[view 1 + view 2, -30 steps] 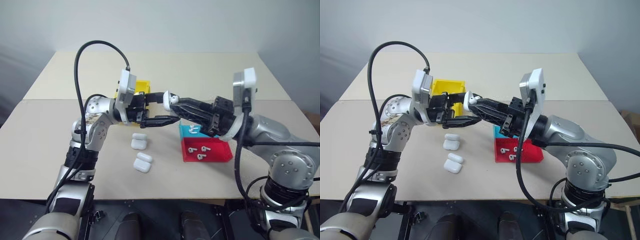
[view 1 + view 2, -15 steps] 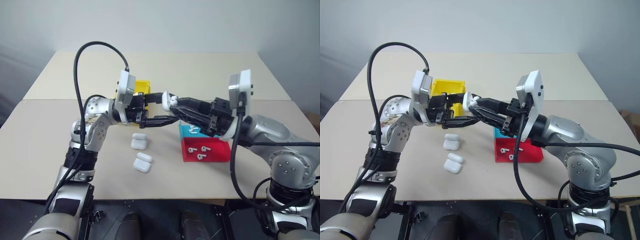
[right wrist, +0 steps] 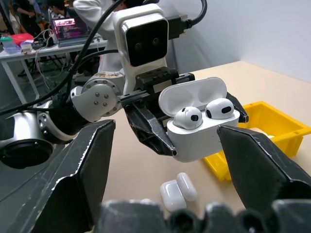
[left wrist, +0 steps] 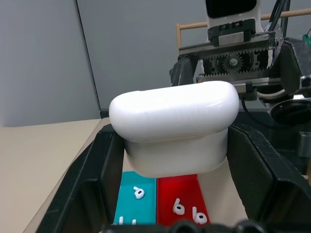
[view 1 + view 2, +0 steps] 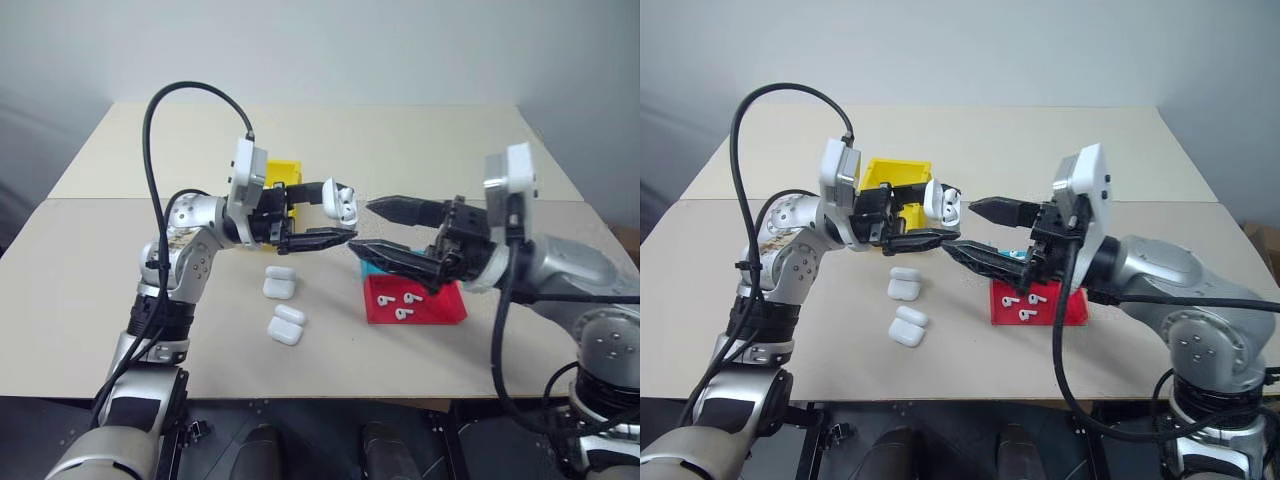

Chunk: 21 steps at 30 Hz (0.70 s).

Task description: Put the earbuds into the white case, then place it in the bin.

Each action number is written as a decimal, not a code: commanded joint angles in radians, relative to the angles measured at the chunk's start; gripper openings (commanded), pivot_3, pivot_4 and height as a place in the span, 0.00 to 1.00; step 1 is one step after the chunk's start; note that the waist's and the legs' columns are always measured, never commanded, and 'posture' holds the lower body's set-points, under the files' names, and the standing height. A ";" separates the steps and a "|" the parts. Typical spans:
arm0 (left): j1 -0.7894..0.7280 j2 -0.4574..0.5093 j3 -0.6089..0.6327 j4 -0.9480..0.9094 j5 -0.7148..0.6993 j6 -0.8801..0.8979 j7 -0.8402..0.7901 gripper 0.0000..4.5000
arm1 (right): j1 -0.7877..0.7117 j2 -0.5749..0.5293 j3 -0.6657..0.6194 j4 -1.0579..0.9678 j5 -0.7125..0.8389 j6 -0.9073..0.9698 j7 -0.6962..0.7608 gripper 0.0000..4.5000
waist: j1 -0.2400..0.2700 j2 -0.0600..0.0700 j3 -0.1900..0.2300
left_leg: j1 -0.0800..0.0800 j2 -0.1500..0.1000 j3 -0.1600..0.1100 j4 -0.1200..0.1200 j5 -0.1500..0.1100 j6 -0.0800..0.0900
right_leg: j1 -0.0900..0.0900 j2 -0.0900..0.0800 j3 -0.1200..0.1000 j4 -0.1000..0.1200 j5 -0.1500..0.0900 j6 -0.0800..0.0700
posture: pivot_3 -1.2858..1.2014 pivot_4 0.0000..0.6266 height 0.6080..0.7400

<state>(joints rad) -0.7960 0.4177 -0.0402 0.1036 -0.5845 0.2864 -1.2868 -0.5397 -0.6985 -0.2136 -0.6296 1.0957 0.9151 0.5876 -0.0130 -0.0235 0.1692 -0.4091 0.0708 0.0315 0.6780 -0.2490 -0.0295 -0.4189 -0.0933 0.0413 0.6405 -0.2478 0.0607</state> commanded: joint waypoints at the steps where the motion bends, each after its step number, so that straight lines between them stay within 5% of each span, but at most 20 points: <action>1: -0.040 -0.010 -0.002 0.009 0.010 -0.023 -0.018 0.63 | -0.075 -0.075 -0.033 0.041 -0.017 -0.035 0.057 0.63 | -0.001 0.000 0.000 | 0.000 0.000 0.000 0.000 0.000 0.000 | 0.000 0.000 0.000 0.000 0.000 0.000 | 0.52 0.24 1.00; 9: -0.088 -0.063 -0.066 0.144 0.101 -0.082 -0.055 0.63 | -0.462 -0.219 0.239 0.351 -0.345 -0.188 0.406 0.01 | -0.003 0.000 0.000 | 0.000 0.000 0.001 0.000 0.000 0.001 | -0.001 0.000 0.001 -0.001 0.000 0.000 | 0.52 0.24 1.00; 14: -0.130 -0.111 -0.079 0.233 0.145 -0.135 -0.054 0.63 | -0.685 -0.169 0.467 0.518 -0.578 -0.317 0.606 0.01 | -0.003 0.000 0.000 | -0.002 0.000 0.001 0.000 0.000 0.001 | -0.003 0.000 0.001 0.000 0.000 0.000 | 0.52 0.24 1.00; 21: -0.142 -0.130 -0.064 0.249 0.155 -0.158 -0.049 0.63 | -0.764 -0.079 0.615 0.611 -0.780 -0.466 0.759 0.01 | -0.002 0.000 0.000 | -0.005 0.000 0.001 0.001 0.000 0.001 | -0.004 0.000 0.000 0.002 0.000 0.000 | 0.52 0.24 1.00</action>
<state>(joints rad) -0.9074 0.2874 -0.1281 0.3701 -0.4289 0.1486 -1.3423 -1.2694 -0.7722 0.4090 -0.0194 0.3516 0.4909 1.3138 -0.0147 -0.0231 0.1692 -0.4141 0.0708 0.0324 0.6787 -0.2492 -0.0284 -0.4235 -0.0933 0.0410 0.6426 -0.2478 0.0607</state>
